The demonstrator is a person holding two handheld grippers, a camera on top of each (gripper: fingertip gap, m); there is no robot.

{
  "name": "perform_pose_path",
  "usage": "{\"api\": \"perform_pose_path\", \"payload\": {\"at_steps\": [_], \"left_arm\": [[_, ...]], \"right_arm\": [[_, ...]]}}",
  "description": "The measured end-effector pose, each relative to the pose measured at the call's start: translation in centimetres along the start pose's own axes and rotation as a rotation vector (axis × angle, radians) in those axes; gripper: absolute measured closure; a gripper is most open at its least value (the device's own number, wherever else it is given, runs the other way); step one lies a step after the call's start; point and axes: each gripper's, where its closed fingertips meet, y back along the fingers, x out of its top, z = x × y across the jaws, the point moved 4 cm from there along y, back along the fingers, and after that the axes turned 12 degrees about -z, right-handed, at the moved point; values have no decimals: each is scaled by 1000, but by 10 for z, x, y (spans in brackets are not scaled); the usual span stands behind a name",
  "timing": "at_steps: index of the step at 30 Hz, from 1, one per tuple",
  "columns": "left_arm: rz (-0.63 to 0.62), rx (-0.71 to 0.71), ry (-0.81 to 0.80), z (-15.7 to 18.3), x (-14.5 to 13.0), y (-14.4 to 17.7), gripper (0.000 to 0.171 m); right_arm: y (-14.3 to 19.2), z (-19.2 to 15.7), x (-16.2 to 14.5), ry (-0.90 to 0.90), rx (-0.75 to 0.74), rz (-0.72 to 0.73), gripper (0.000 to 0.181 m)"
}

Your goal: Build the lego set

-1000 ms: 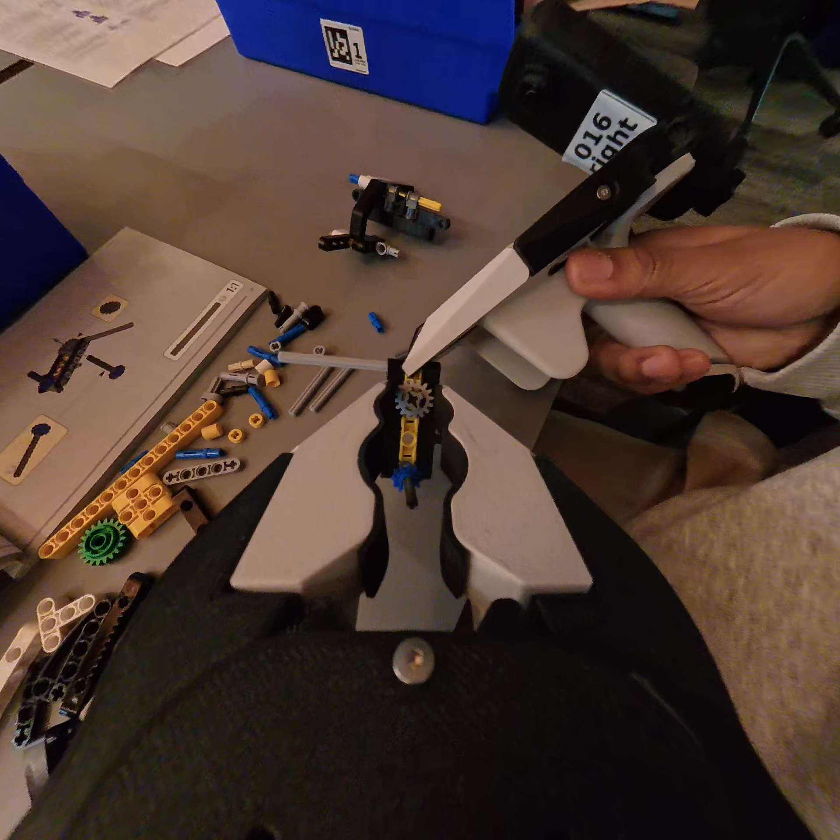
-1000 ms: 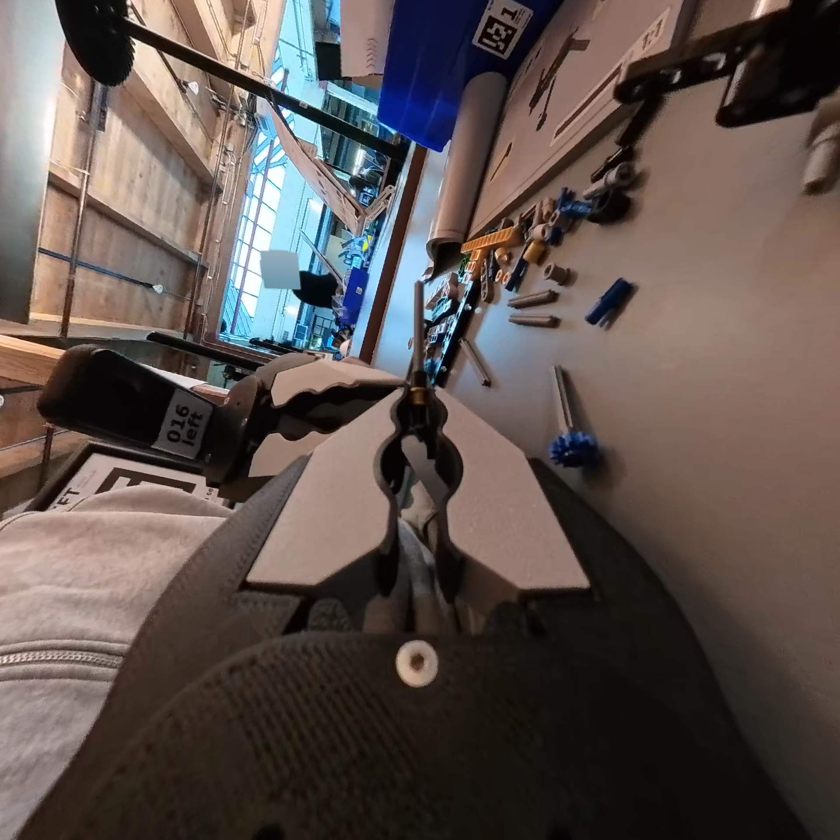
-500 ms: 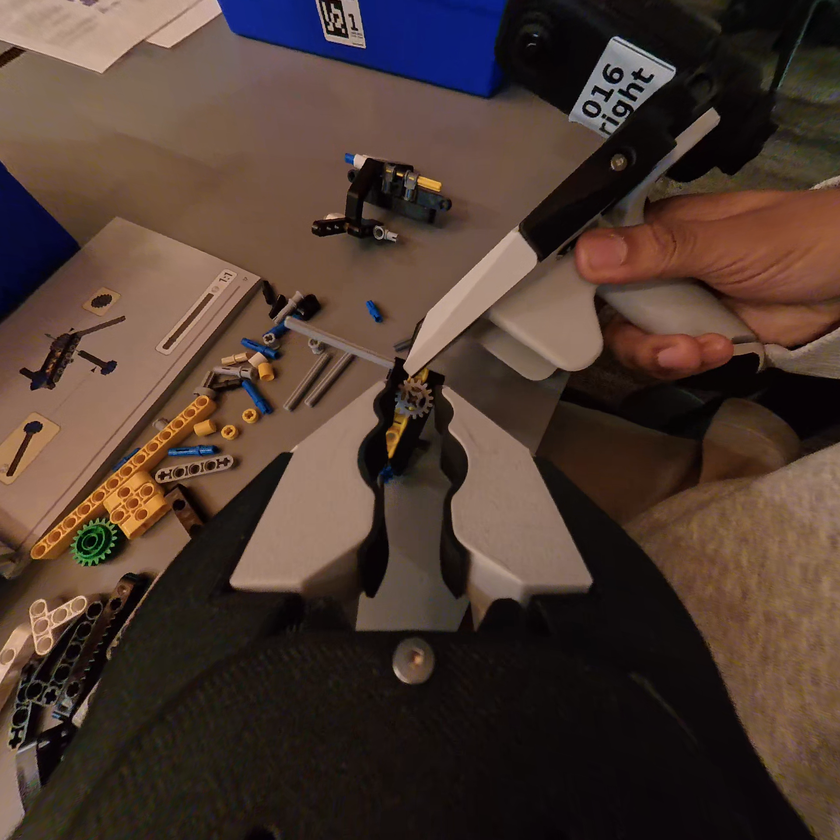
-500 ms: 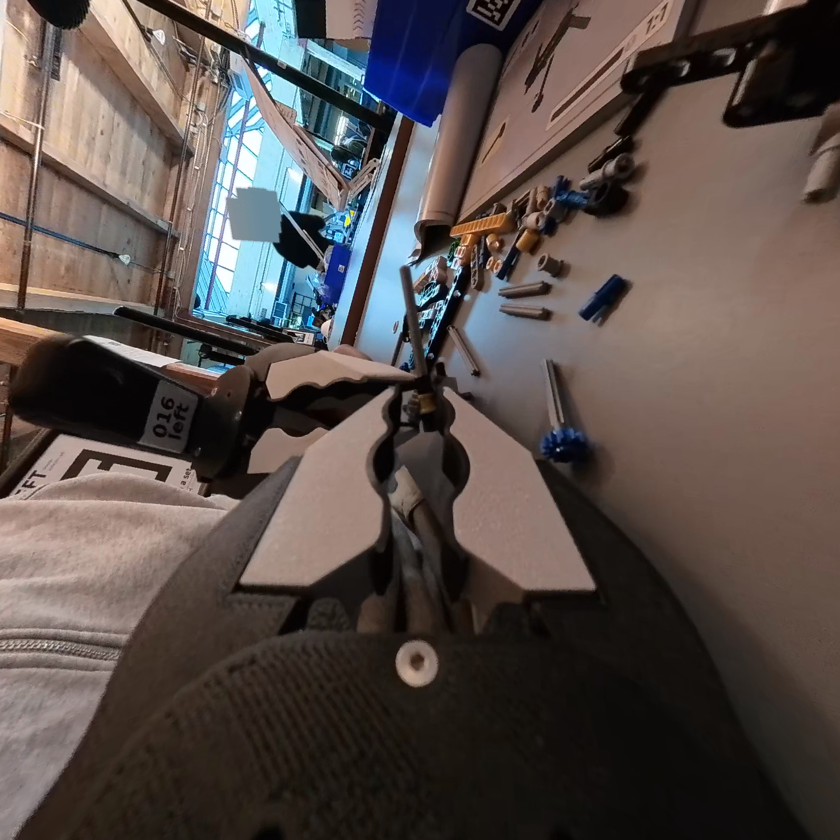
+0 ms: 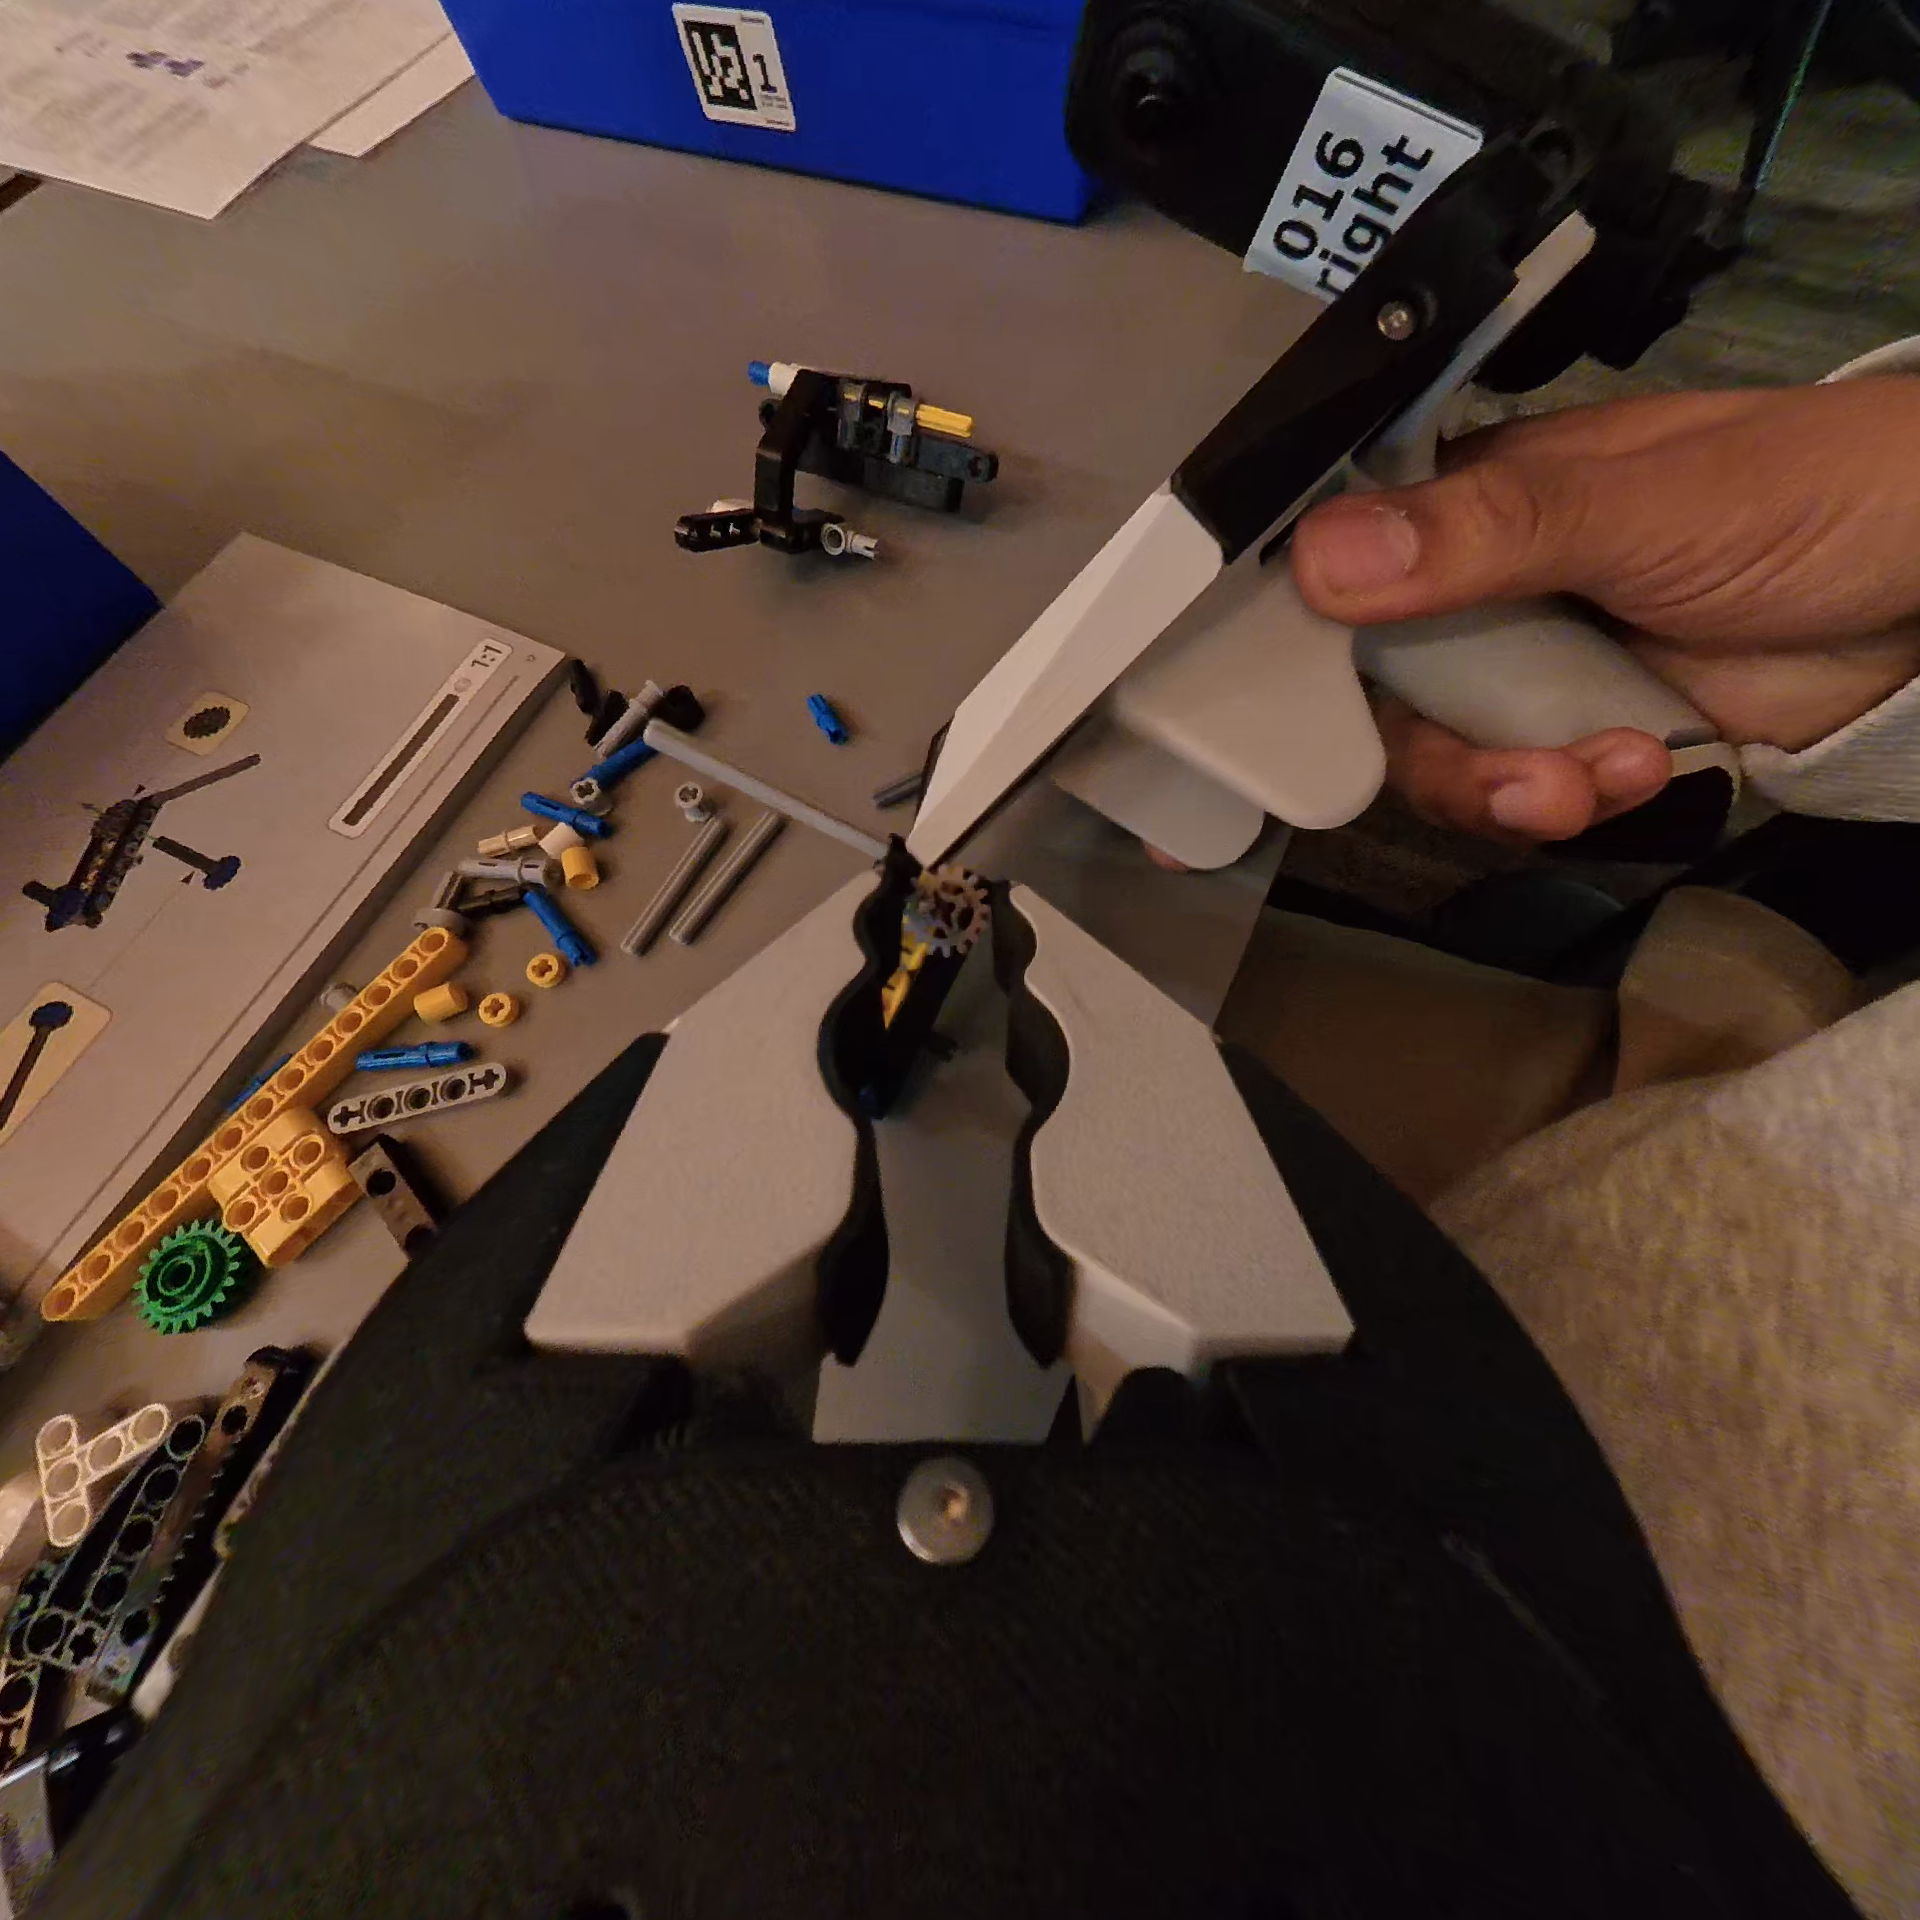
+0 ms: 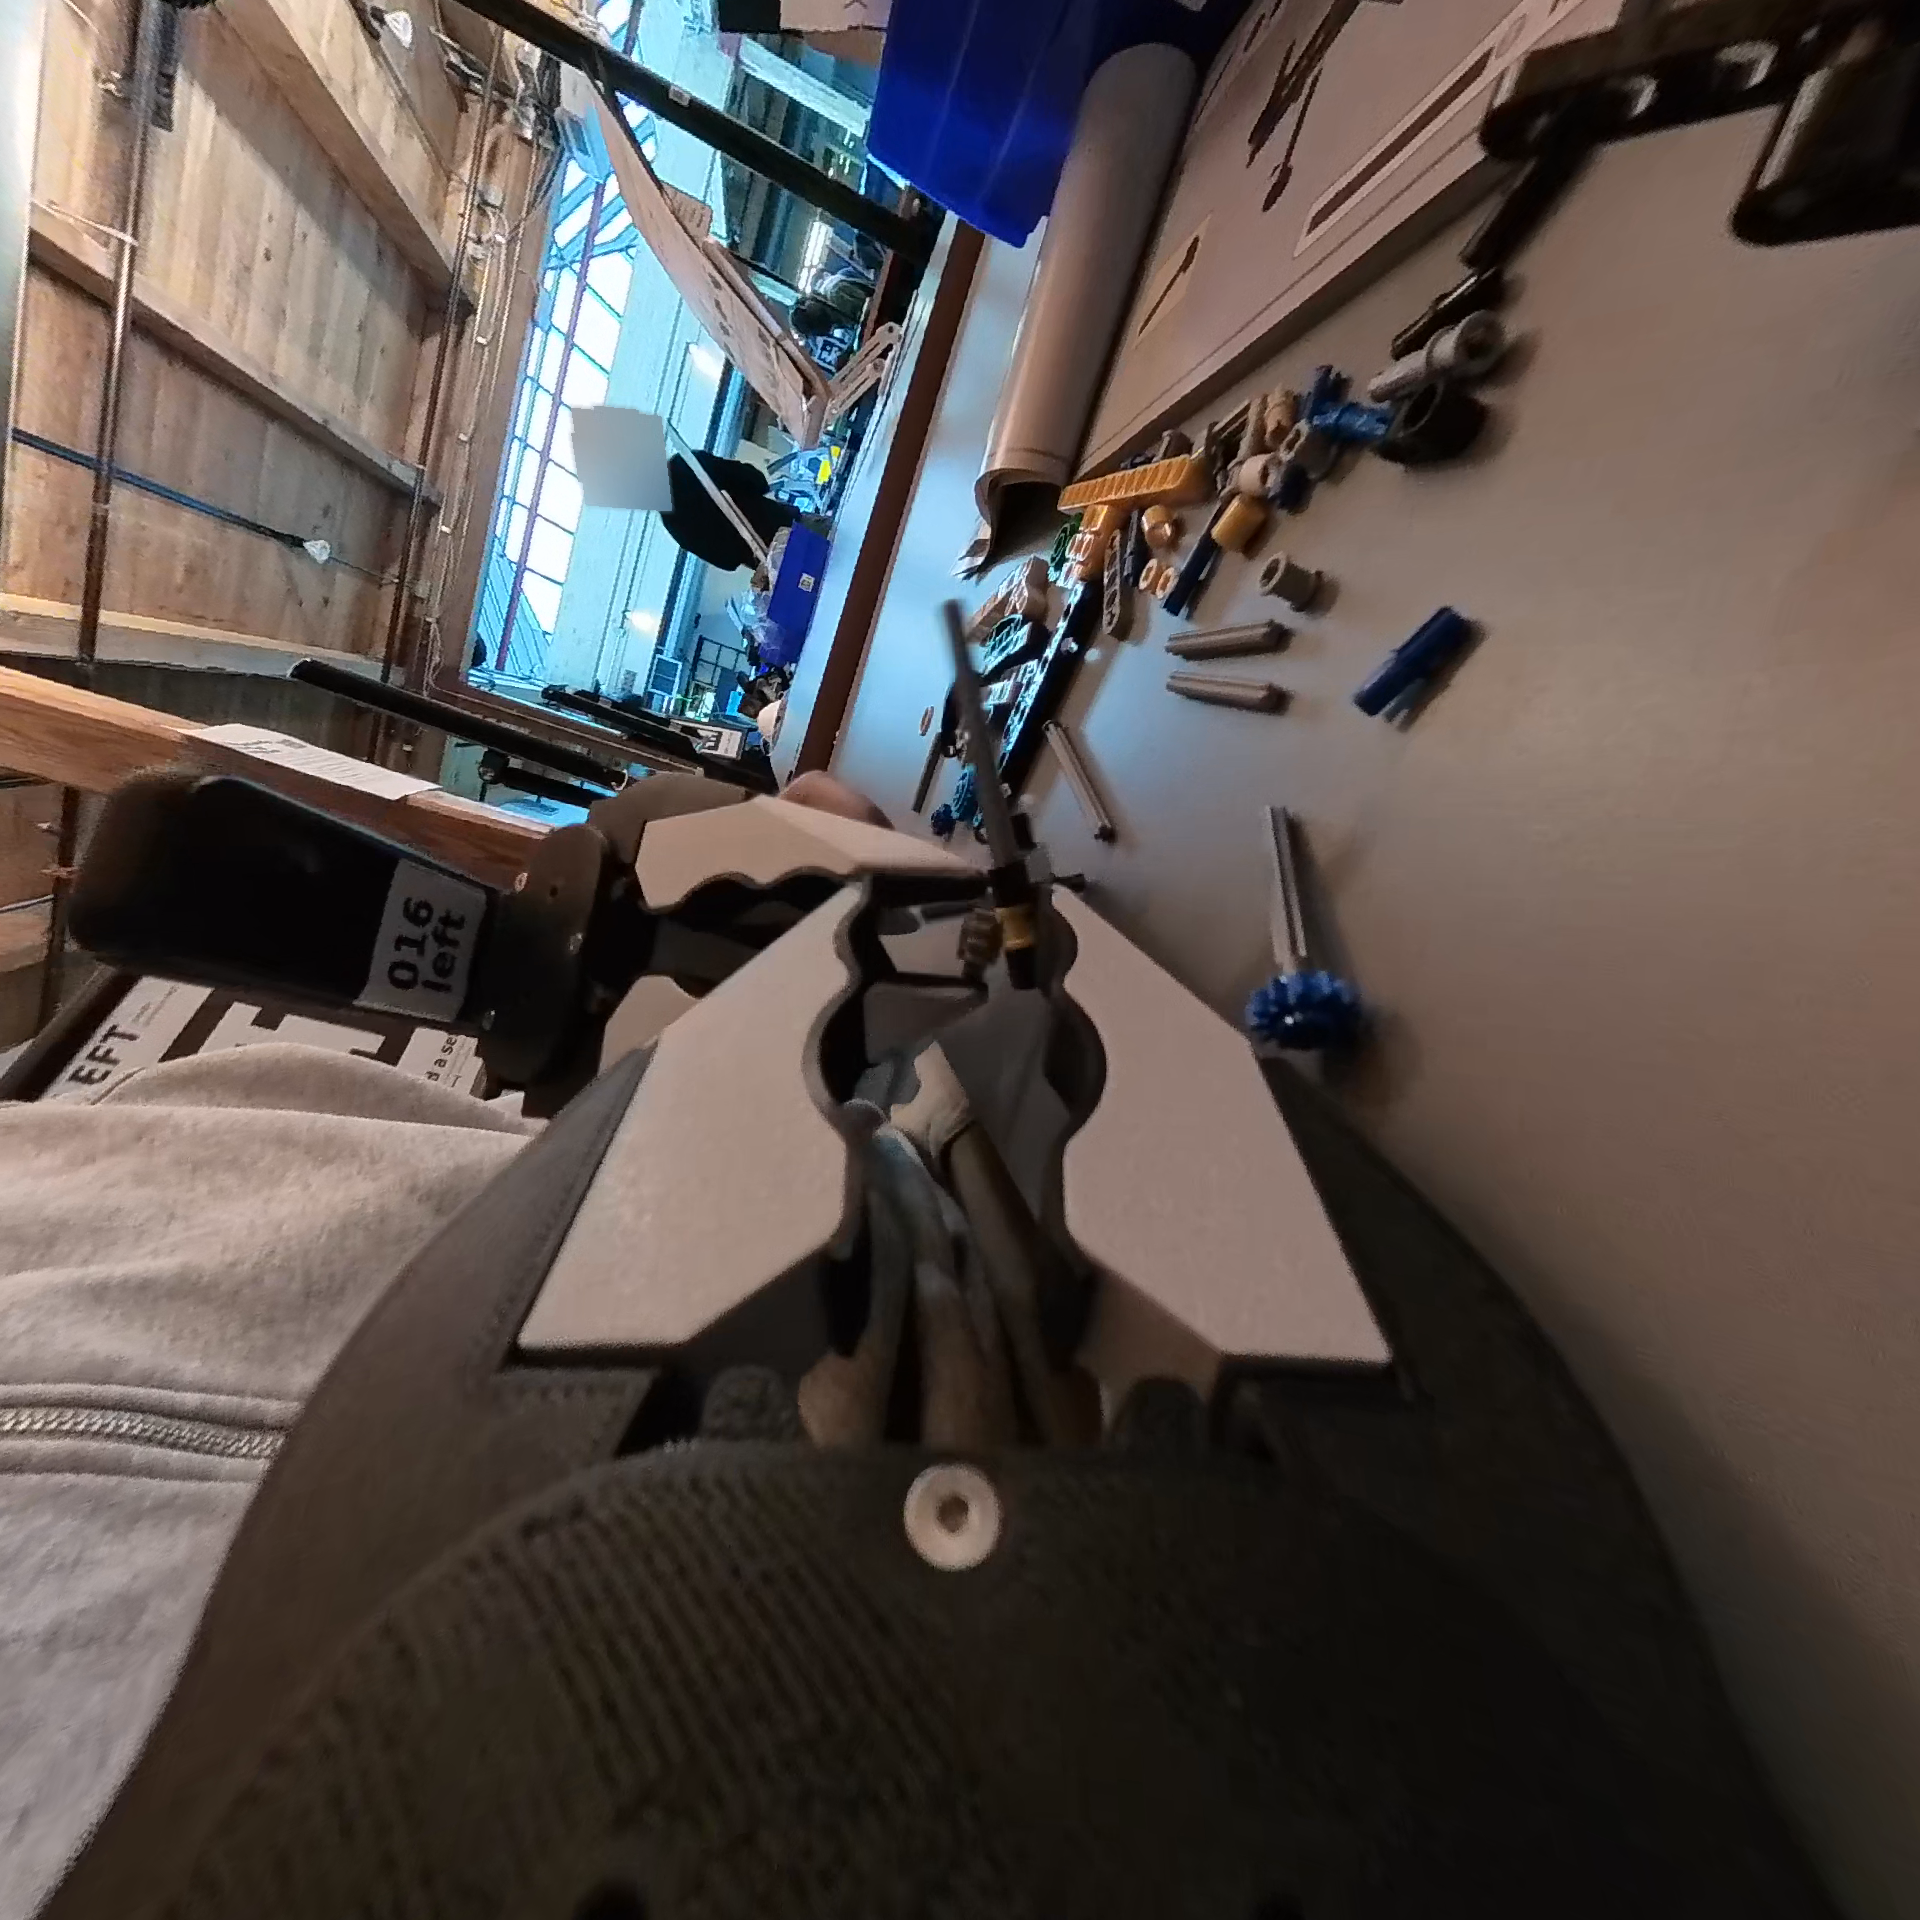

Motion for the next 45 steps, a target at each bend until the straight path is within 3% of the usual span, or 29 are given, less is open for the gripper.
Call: {"api": "perform_pose_path", "payload": {"at_steps": [3,8,31,45], "left_arm": [[4,10,-17,2,0,0,156],[25,23,-31,3,1,2,155],[69,34,-9,0,-4,3,155],[72,7,19,0,-5,3,155]], "right_arm": [[0,0,-1,11,-4,-7,153],[-1,3,-3,41,-46,-25,169],[0,1,-3,41,-7,-22,163],[1,2,-5,78,-51,-35,170]]}}
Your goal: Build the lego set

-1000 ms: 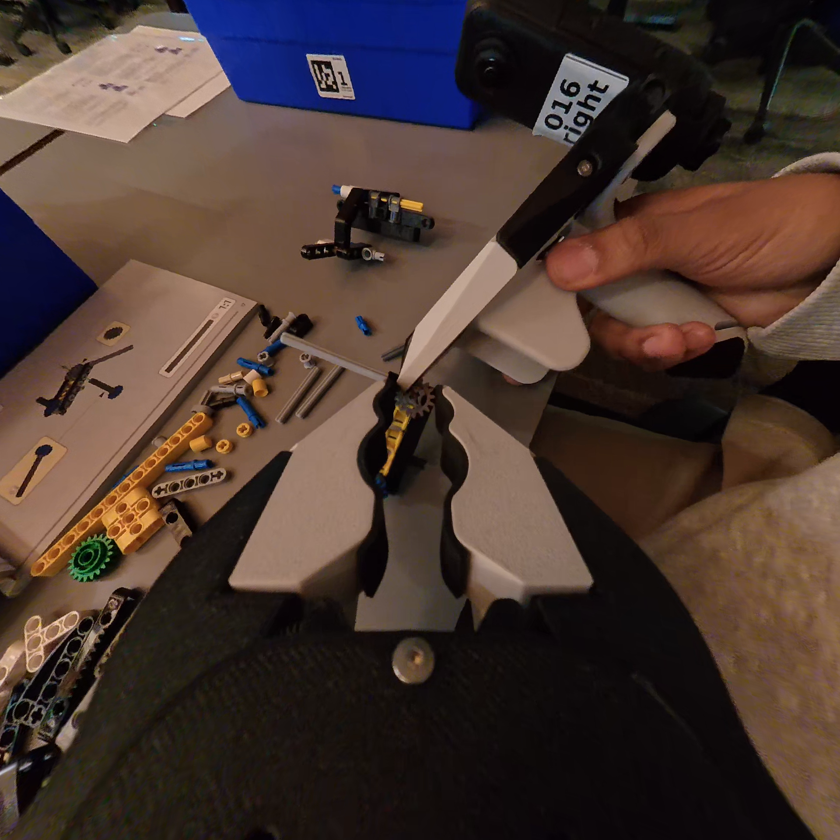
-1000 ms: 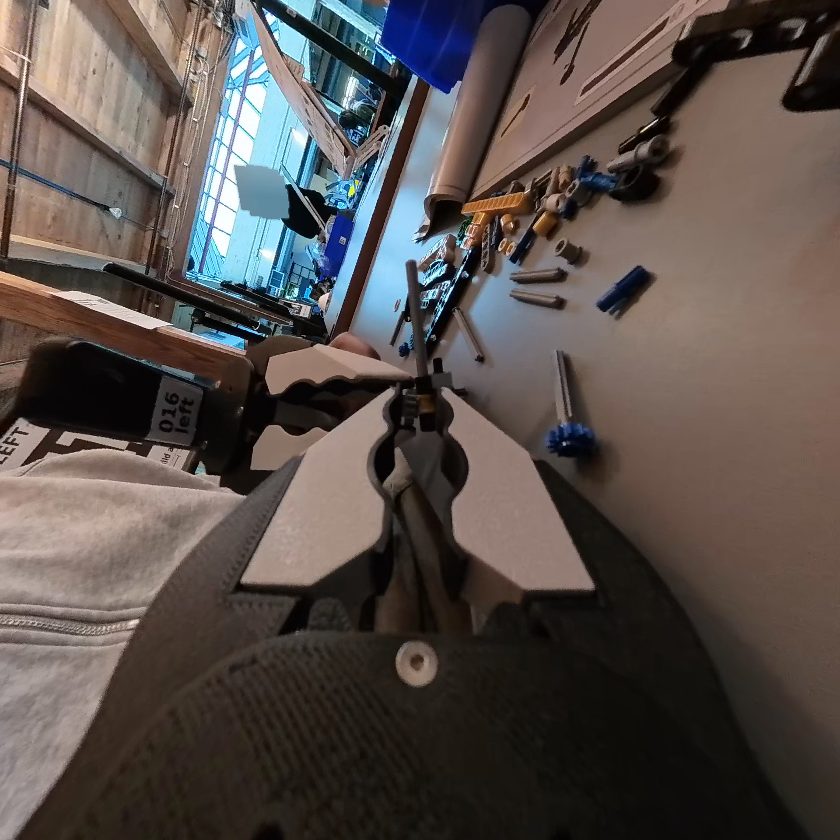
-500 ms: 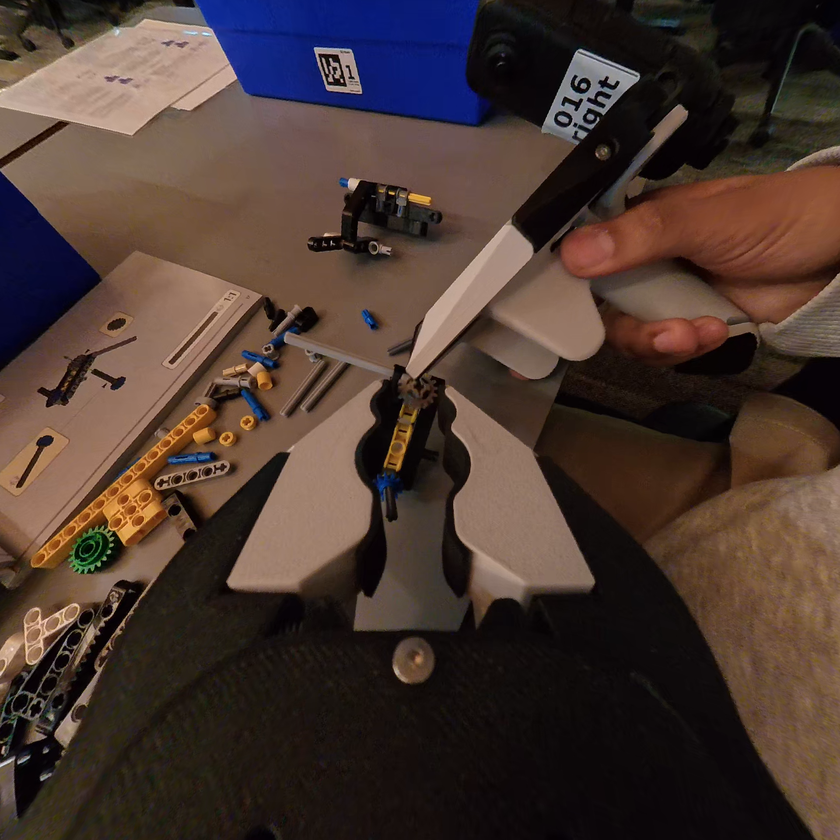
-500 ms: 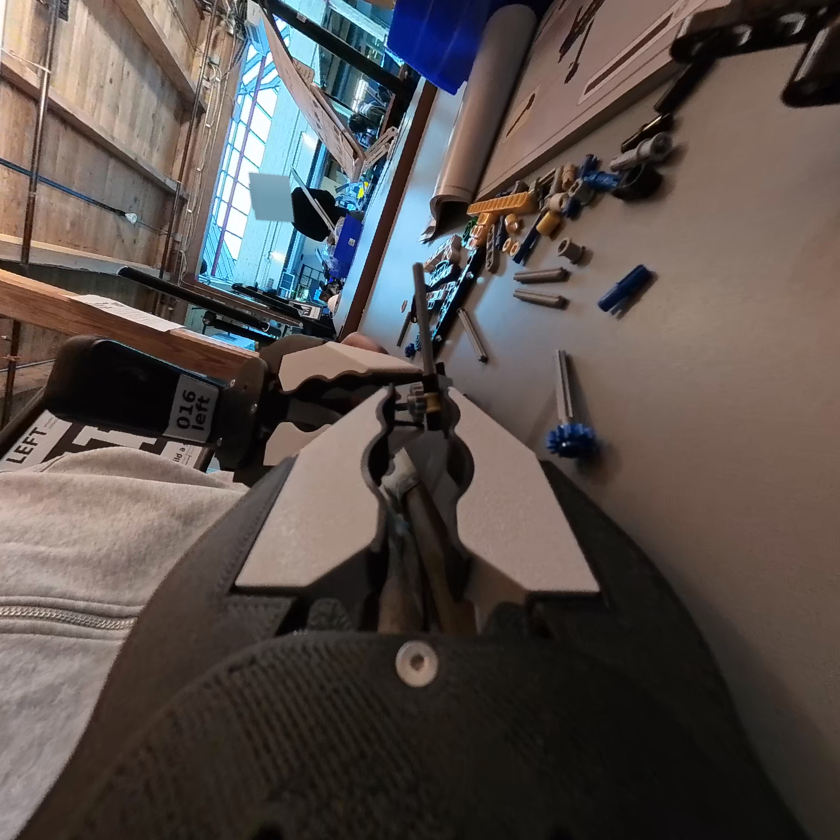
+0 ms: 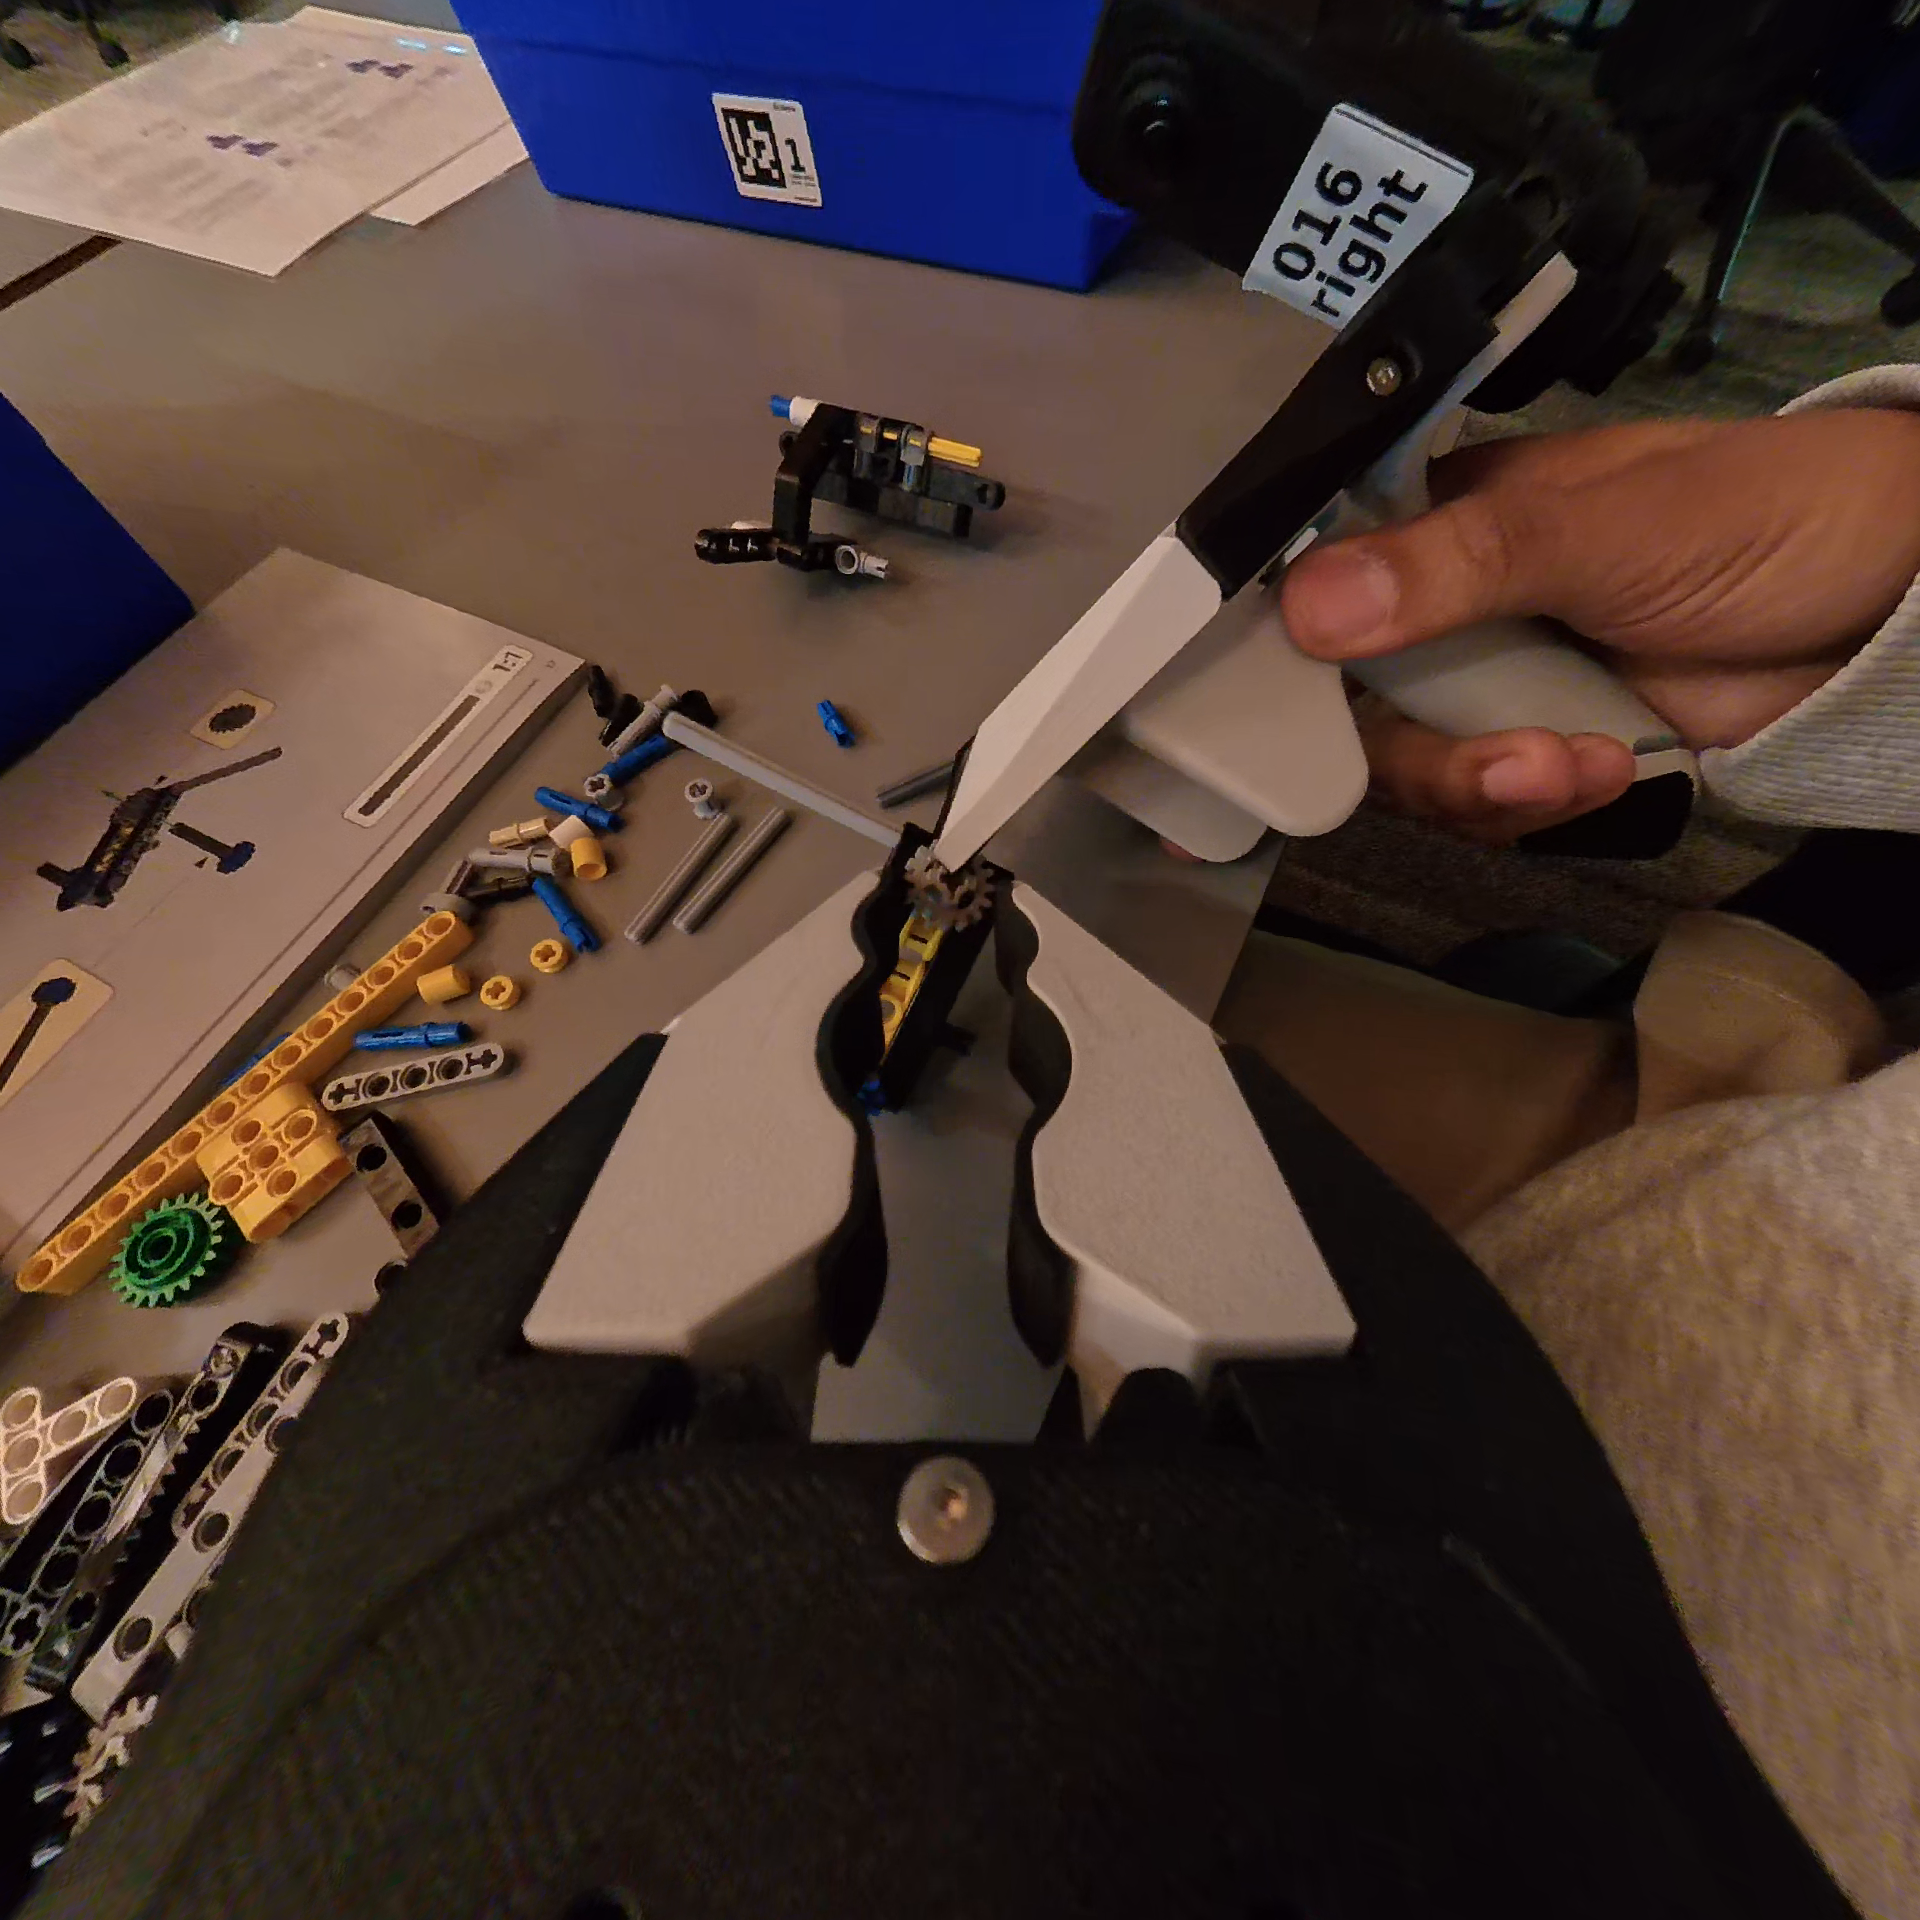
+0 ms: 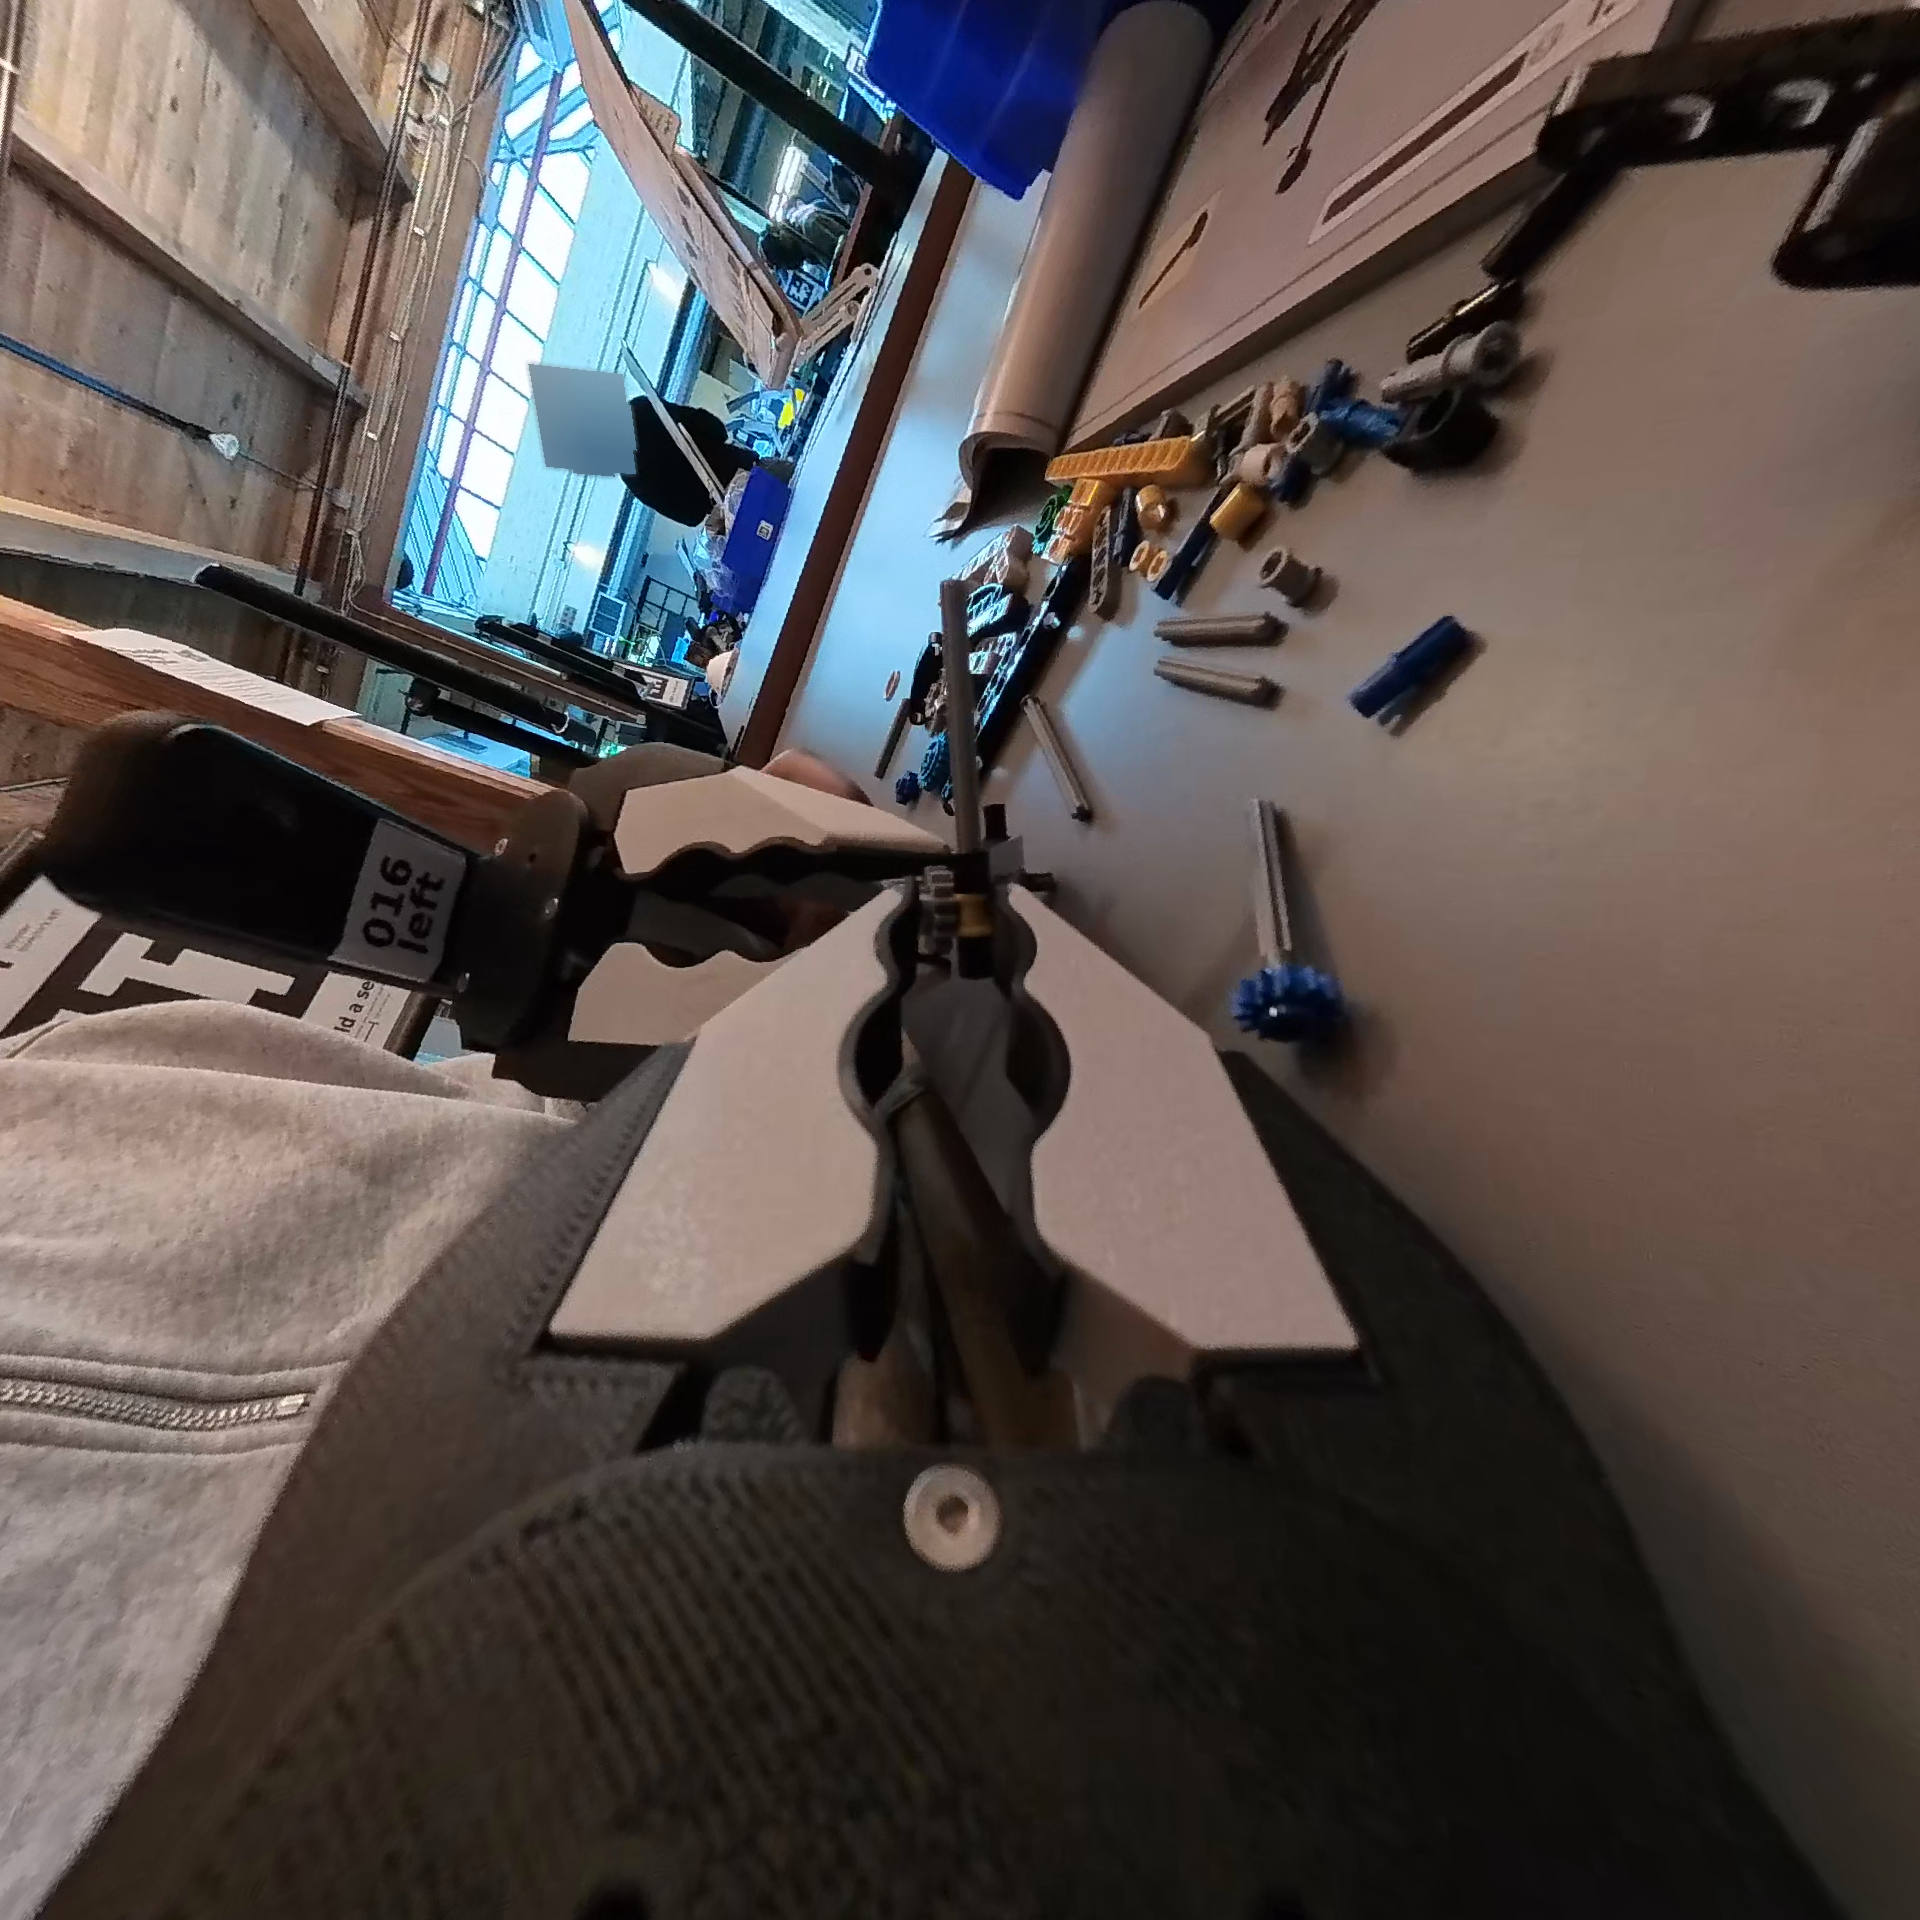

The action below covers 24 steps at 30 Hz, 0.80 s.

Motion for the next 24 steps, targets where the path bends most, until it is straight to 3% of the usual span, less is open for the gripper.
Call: {"api": "perform_pose_path", "payload": {"at_steps": [14,18,24], "left_arm": [[28,-30,51,-10,6,16,146],[11,-150,120,-18,2,19,137],[-74,-438,153,-13,-11,24,121]], "right_arm": [[8,-2,6,14,23,45,170],[6,-8,6,25,73,22,170],[-3,-16,-1,23,154,-103,170]]}}
